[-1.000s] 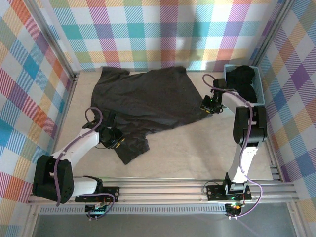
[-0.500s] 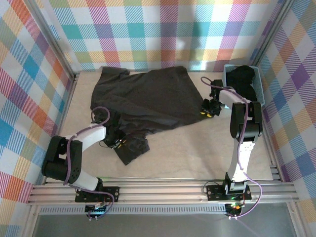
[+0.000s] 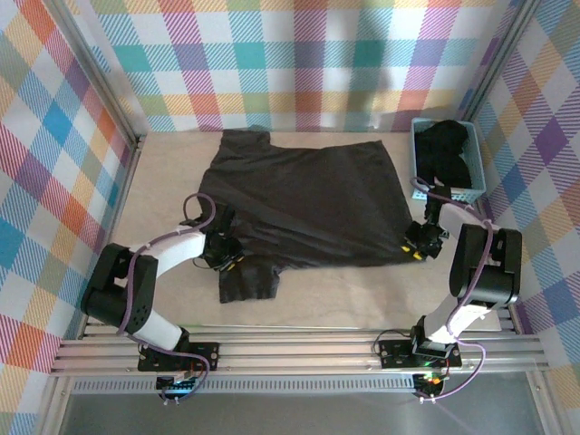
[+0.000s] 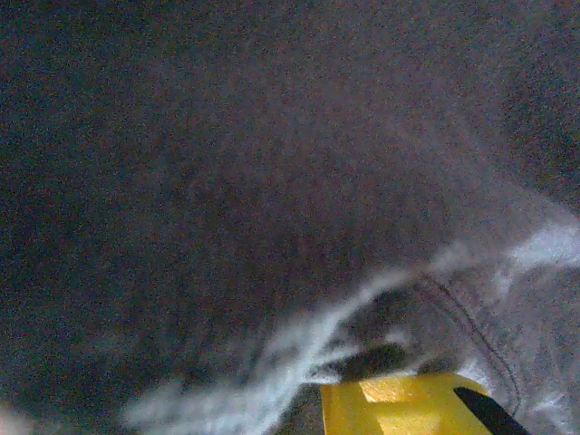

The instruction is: Fold and stack the t-shirts

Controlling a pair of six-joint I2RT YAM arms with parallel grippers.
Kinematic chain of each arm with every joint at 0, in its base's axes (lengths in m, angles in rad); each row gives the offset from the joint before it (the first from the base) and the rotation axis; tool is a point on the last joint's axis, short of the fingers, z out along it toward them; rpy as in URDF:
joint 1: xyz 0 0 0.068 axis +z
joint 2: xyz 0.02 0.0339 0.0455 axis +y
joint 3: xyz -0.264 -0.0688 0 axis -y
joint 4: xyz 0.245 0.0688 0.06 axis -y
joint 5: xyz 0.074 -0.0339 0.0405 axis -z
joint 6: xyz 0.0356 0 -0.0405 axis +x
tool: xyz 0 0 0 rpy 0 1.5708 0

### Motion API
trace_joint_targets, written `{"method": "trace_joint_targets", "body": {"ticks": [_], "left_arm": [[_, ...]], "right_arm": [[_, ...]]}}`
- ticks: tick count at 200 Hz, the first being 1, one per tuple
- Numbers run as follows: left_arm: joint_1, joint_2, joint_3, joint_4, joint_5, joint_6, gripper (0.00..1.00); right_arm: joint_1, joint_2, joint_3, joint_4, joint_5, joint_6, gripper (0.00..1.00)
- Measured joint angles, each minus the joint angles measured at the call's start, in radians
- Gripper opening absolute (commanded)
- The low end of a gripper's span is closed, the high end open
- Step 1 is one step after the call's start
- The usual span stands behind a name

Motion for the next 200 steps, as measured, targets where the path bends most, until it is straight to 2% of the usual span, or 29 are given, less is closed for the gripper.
{"method": "trace_joint_targets", "body": {"ticks": [34, 82, 114, 144, 162, 200], "left_arm": [[-0.006, -0.055, -0.068, 0.055, 0.002, -0.047, 0.24], [-0.040, -0.330, -0.294, 0.081, 0.024, -0.203, 0.25], [-0.064, -0.470, -0.310, -0.062, 0.019, -0.235, 0.35], [-0.114, -0.563, -0.185, -0.291, -0.072, -0.183, 0.33], [-0.180, -0.552, -0.156, -0.357, -0.100, -0.153, 0.33], [-0.417, -0.448, -0.198, -0.408, -0.105, -0.176, 0.37]], "right_arm": [[0.018, 0.008, 0.011, 0.005, -0.027, -0.001, 0.29], [0.070, 0.005, 0.043, 0.004, -0.041, 0.000, 0.32], [0.078, -0.042, 0.045, 0.000, -0.031, -0.001, 0.36], [0.078, -0.155, 0.044, -0.008, -0.002, 0.000, 0.39], [0.078, -0.226, 0.044, -0.008, -0.002, 0.001, 0.40], [0.078, -0.292, 0.038, -0.018, -0.042, 0.020, 0.41]]}}
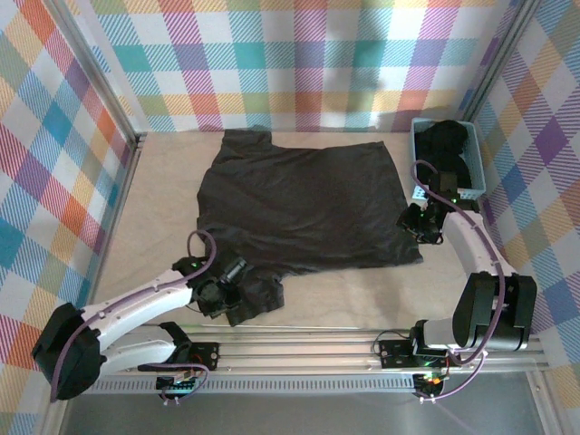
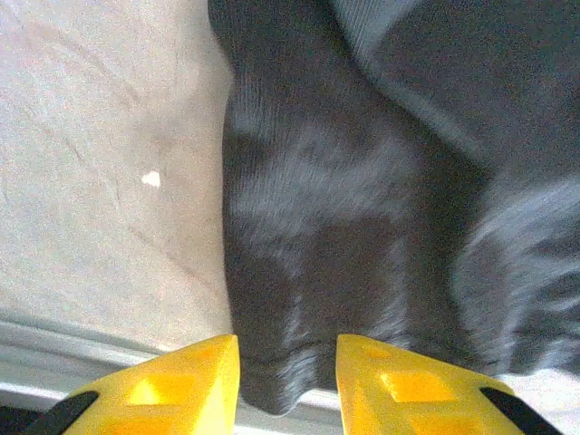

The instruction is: Fold and stack the t-shirts

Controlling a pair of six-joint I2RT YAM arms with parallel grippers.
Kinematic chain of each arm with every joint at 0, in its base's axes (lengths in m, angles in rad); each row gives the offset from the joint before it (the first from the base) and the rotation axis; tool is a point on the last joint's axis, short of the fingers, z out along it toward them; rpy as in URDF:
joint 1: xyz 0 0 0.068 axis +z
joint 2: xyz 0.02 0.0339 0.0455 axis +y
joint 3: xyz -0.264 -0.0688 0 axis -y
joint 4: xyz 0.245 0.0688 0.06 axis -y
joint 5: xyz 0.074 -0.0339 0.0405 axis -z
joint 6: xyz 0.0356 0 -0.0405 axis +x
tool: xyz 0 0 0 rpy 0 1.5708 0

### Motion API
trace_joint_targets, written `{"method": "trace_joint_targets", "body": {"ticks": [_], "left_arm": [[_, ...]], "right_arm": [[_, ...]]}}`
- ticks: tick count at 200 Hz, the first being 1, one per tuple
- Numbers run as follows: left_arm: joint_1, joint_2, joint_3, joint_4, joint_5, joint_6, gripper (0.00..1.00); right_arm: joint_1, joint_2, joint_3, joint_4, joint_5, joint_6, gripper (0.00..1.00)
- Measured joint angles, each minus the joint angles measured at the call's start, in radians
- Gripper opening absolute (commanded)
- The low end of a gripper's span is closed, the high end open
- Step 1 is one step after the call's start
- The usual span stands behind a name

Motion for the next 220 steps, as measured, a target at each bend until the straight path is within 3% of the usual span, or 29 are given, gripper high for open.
{"method": "trace_joint_targets", "body": {"ticks": [83, 96, 122, 173, 220], "left_arm": [[-0.098, 0.040, -0.071, 0.072, -0.011, -0.121, 0.37], [-0.106, 0.055, -0.077, 0.088, -0.011, -0.136, 0.29], [-0.114, 0.057, -0.072, 0.102, -0.014, -0.165, 0.00], [-0.199, -0.032, -0.053, 0.106, -0.032, -0.243, 0.00], [-0.377, -0.038, 0.062, 0.073, -0.077, -0.341, 0.00]], "right_arm": [[0.000, -0.024, -0.047, -0.027, -0.040, 0.010, 0.41], [0.000, -0.024, -0.047, -0.027, -0.042, 0.010, 0.40], [0.000, -0.024, -0.047, -0.027, -0.043, 0.011, 0.40], [0.000, -0.024, -0.059, -0.026, -0.042, 0.015, 0.40], [0.000, -0.024, -0.059, -0.027, -0.012, 0.018, 0.40]]}}
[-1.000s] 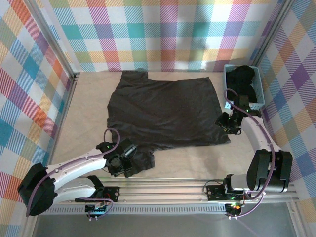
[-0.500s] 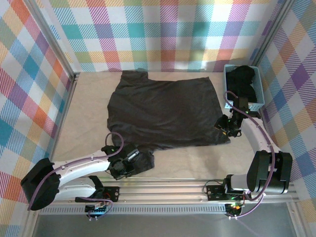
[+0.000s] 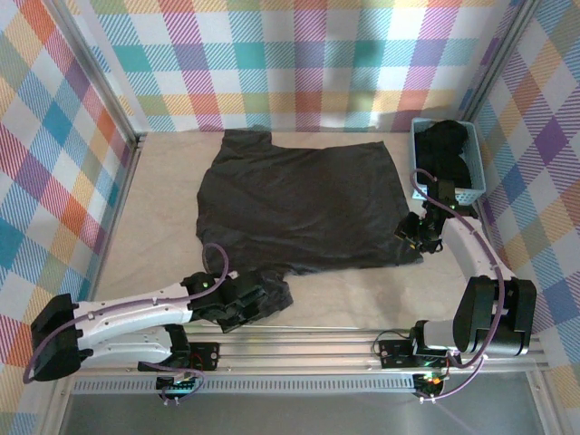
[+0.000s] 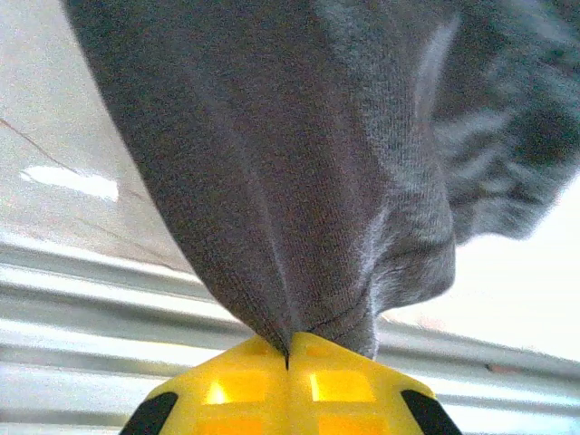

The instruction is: Fold and stack the t-shirts

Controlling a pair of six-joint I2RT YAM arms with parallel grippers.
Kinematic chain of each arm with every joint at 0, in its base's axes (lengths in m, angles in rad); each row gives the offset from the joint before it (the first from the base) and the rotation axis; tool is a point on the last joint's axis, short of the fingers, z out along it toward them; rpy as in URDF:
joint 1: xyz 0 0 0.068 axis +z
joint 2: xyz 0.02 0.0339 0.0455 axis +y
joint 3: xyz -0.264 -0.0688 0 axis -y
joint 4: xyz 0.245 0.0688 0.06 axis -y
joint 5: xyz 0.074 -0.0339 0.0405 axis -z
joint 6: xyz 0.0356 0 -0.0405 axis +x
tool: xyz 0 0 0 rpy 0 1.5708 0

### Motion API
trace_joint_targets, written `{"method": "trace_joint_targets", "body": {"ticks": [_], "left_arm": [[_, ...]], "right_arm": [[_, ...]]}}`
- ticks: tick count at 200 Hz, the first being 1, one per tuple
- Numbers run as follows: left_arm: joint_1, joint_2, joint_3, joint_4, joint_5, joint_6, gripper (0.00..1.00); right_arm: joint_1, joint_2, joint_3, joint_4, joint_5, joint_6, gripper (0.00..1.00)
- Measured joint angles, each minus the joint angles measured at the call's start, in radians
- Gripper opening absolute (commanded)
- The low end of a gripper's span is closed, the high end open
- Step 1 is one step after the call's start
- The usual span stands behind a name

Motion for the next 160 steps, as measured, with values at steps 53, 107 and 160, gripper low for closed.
{"method": "trace_joint_targets", "body": {"ticks": [53, 107, 160], "left_arm": [[-0.145, 0.027, 0.074, -0.072, -0.107, -0.111, 0.00], [-0.179, -0.074, 0.072, -0.187, -0.191, -0.206, 0.00], [-0.179, -0.161, 0.024, -0.233, -0.218, -0.265, 0.00]], "right_arm": [[0.000, 0.000, 0.000, -0.003, 0.023, 0.000, 0.41], [-0.104, -0.014, -0.098, 0.008, 0.038, 0.024, 0.42], [-0.183, 0.002, -0.124, 0.041, 0.037, 0.030, 0.42]]}}
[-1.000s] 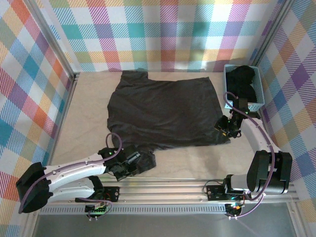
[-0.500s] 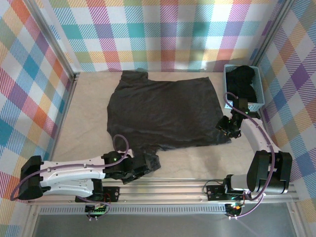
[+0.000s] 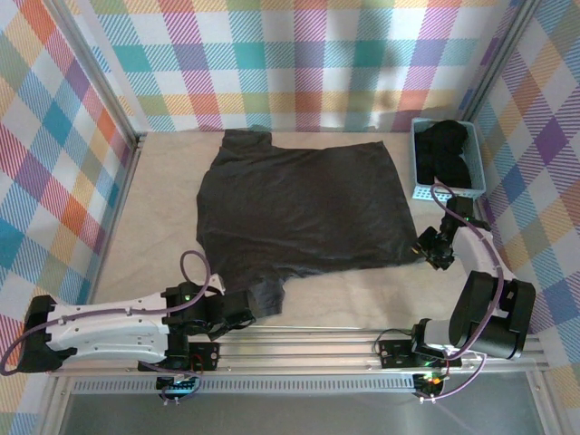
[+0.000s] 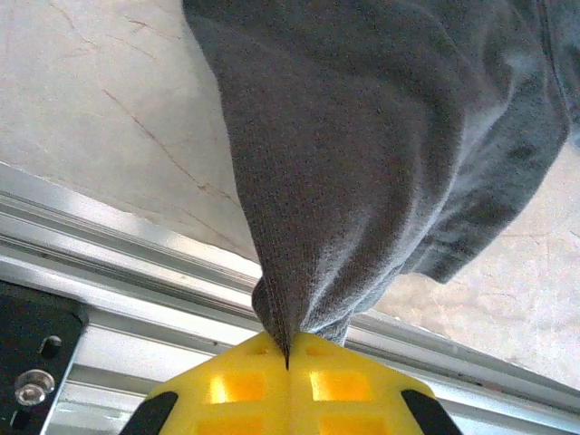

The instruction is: Fold and stack the t-shirts

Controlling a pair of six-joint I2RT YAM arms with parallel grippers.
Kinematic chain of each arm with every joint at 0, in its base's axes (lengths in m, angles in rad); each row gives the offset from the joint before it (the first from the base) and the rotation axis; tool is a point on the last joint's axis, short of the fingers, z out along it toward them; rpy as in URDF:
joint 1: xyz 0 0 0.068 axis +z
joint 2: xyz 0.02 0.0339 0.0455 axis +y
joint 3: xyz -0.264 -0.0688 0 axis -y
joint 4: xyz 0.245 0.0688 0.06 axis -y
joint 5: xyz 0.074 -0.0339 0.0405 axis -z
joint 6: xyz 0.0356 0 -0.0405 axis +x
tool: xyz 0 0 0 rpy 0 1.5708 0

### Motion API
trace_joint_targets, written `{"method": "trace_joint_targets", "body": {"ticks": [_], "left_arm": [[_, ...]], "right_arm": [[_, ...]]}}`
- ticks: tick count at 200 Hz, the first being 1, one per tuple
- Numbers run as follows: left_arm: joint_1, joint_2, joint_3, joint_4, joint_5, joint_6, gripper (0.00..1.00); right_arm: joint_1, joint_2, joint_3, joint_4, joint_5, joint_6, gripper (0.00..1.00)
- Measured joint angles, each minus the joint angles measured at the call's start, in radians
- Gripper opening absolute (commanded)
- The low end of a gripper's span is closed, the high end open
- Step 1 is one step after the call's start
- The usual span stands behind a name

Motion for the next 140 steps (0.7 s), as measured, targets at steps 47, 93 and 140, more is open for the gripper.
{"method": "trace_joint_targets", "body": {"ticks": [47, 93, 140], "left_arm": [[0.000, -0.076, -0.059, -0.014, -0.017, -0.033, 0.00], [0.000, -0.089, -0.072, -0.003, -0.022, -0.033, 0.00], [0.000, -0.076, -0.076, 0.044, -0.022, -0.026, 0.00]], "right_arm": [[-0.019, 0.066, -0.045, 0.064, -0.040, 0.015, 0.34], [-0.032, 0.119, -0.045, 0.097, -0.049, 0.014, 0.31], [-0.033, 0.107, -0.046, 0.092, -0.040, 0.015, 0.31]]}}
